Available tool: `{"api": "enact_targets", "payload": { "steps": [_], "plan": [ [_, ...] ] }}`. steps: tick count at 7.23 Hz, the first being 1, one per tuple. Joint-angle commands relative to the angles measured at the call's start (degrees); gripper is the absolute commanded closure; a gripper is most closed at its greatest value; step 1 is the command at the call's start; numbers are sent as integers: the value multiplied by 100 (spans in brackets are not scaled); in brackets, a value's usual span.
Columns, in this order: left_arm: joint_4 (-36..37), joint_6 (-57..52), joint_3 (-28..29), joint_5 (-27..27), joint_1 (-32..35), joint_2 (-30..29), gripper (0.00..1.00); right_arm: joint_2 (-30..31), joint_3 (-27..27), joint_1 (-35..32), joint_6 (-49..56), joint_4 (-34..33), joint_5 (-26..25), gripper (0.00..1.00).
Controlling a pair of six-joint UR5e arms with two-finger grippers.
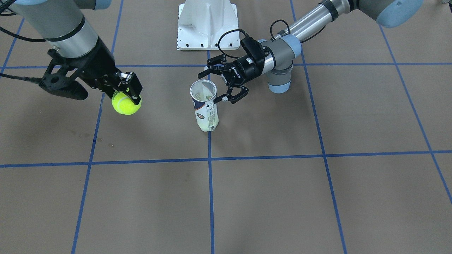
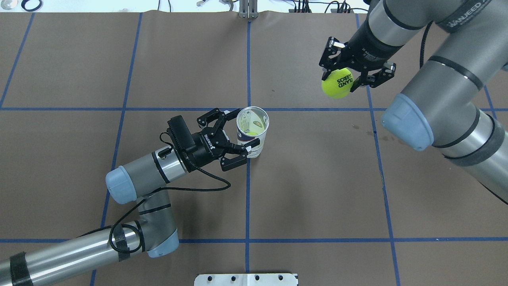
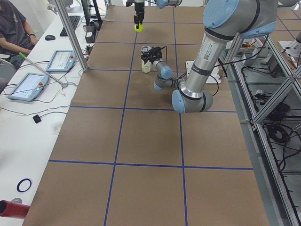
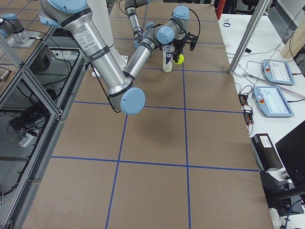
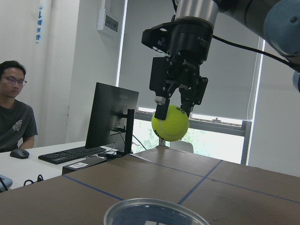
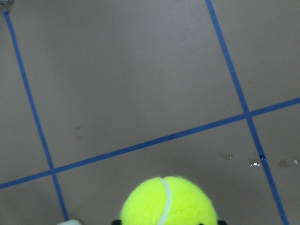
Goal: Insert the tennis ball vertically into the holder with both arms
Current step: 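Carry the second ball with the right gripper over the can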
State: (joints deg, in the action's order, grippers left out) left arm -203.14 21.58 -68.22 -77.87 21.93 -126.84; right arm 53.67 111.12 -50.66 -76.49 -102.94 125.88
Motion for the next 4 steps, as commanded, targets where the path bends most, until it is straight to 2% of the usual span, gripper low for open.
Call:
{"api": "enact_targets", "payload": {
  "steps": [1,4],
  "plan": [
    [-7,4,-7,0,4,62,1,-426,41,476,-689,2,-55,100],
    [-7,4,-7,0,-5,63,1,-822,-177,899,-1060,28,-283,100]
  ]
}}
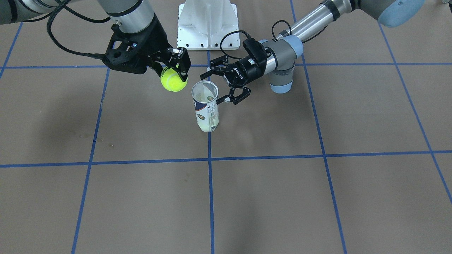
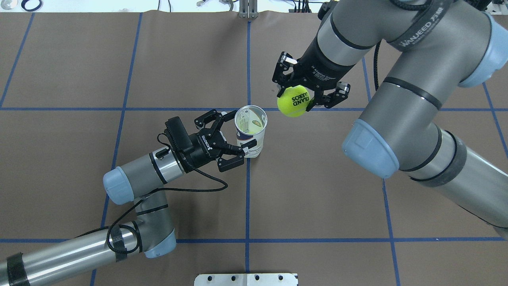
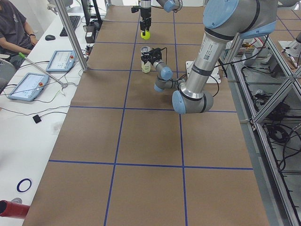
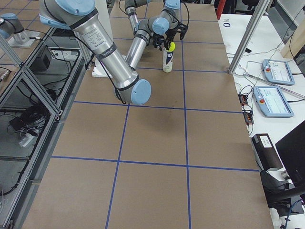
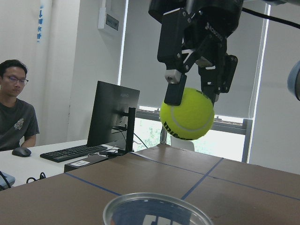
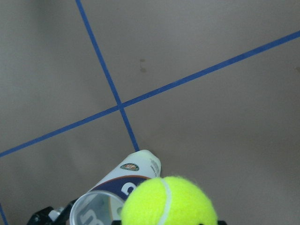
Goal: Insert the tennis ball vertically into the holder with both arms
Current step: 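Carry the second ball with the right gripper over the can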
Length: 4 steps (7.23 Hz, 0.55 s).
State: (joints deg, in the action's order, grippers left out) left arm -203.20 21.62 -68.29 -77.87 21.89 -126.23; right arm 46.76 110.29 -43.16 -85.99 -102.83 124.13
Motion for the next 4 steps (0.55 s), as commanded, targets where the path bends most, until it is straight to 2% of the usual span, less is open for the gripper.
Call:
{"api": "enact_targets", "payload": {
  "steps": [1,4],
  "plan": [
    [0,0,0,0,-10,2,1,-289,-244,185,-137,17,-117,100],
    [0,0,0,0,-10,2,1,-790,-893,246,-198,148,-187,100]
  ]
}}
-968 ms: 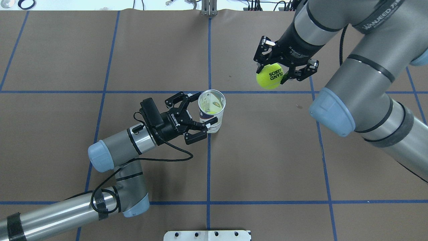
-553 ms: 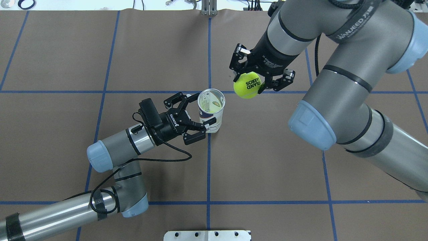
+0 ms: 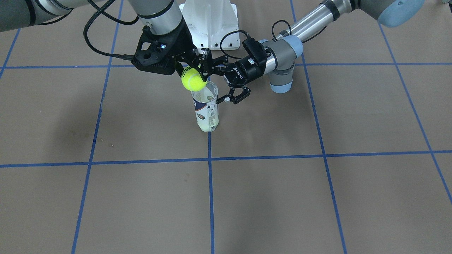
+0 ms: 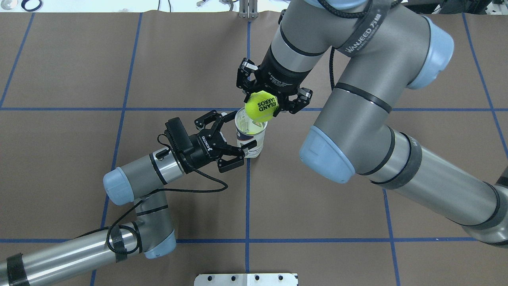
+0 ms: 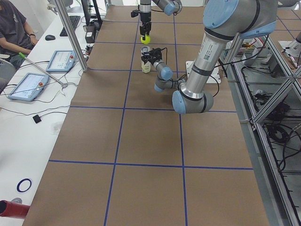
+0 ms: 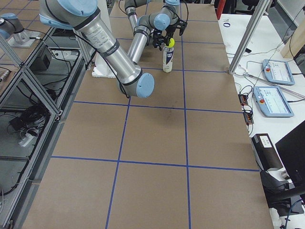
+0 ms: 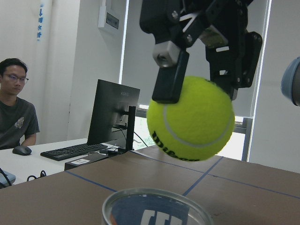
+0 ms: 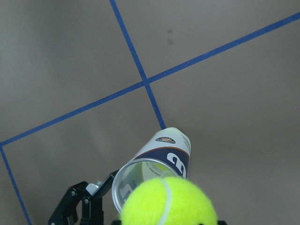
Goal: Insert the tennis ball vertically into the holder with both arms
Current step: 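Lower the second ball into the can's opening with the right gripper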
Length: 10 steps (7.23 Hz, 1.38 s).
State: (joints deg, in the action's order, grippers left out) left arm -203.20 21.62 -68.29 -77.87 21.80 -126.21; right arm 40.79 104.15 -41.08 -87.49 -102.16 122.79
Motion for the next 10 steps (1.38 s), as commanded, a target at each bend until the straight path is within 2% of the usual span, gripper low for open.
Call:
{"api": "enact_targets", "payload": {
  "steps": [1,5,6,7,10],
  "plan": [
    [0,0,0,0,0,0,1,-186,-316,91,-75,187,-97,100],
    [0,9,0,0,0,0,1,-80,-317,126,-49,196,-106,100],
    [0,9,0,0,0,0,1,-72,-326,170,-49,188,-115,68],
    [0,9,0,0,0,0,1,-63,-308,214,-49,188,-237,21],
    [0,9,0,0,0,9,1,-10,-247,276,-49,188,-352,18]
  ]
}}
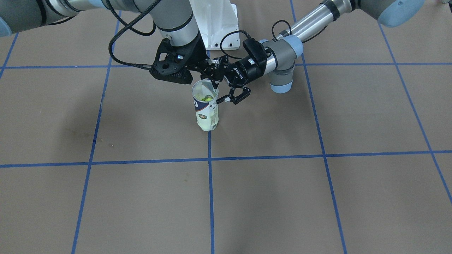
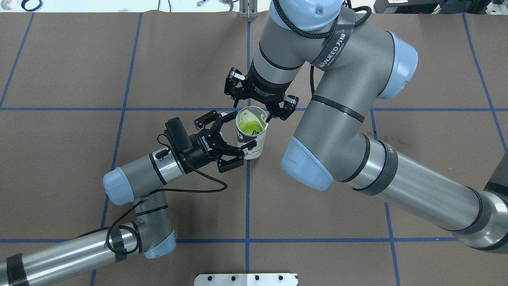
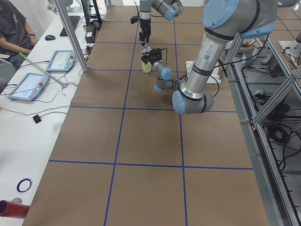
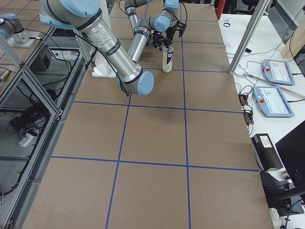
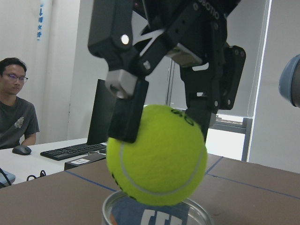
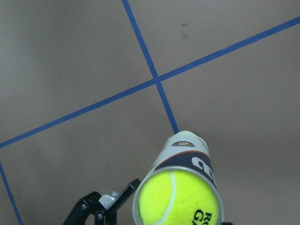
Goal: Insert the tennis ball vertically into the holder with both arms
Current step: 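Lower the second ball into the can's opening with the right gripper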
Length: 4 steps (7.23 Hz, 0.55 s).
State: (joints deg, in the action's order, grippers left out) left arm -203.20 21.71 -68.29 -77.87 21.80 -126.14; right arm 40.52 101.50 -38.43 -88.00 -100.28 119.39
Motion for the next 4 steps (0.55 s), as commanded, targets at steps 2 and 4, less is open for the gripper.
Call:
{"api": "enact_targets", "payload": {
  "steps": [2,4],
  "plan": [
    [0,0,0,0,0,2,1,61,194,-6,11,-9,40,13],
    [17,17,-227,-26,26,54,1,727,747,-347,98,0,119,2]
  ]
}}
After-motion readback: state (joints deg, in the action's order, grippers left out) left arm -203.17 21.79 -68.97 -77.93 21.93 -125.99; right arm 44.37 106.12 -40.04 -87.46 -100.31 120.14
